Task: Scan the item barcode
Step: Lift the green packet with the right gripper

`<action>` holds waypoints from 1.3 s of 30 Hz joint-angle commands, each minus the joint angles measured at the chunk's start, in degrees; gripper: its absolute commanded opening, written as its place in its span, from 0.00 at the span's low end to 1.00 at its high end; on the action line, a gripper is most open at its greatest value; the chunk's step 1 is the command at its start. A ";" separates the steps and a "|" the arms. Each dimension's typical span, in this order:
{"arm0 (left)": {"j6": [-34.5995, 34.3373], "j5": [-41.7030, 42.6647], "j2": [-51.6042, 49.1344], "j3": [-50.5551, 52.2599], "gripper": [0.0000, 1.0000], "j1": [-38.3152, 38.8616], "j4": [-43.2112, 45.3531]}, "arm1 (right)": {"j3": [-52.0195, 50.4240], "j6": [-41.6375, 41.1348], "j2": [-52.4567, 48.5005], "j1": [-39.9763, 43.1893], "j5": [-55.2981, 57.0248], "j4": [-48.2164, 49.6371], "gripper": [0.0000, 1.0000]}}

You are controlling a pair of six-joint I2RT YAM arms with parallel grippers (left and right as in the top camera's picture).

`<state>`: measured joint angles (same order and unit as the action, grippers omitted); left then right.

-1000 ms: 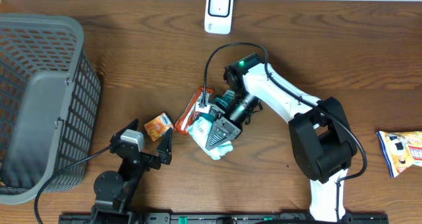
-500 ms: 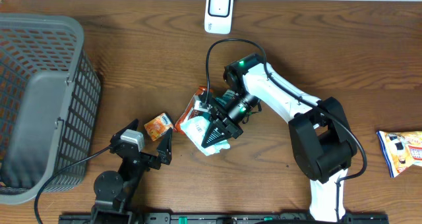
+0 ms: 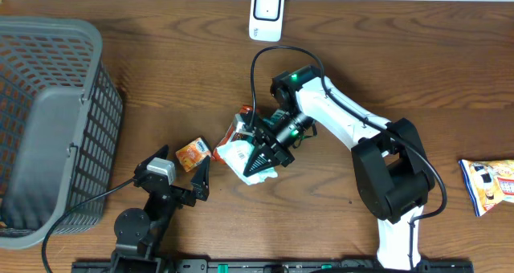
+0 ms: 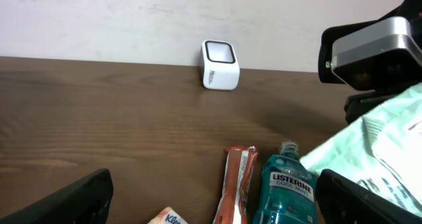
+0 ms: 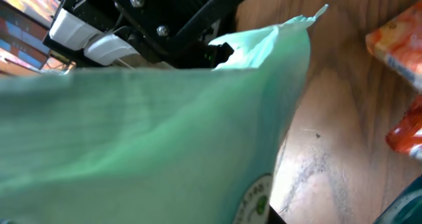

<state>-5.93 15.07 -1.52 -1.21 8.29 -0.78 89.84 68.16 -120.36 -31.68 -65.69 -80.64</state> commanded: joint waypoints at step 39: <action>0.35 0.57 0.13 0.98 0.98 -0.24 -1.95 | 0.09 1.36 1.42 -2.86 -3.50 8.74 0.01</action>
<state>-5.93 15.07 -1.52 -1.21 8.29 -0.78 89.84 68.40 -120.36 -34.48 -68.79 -72.36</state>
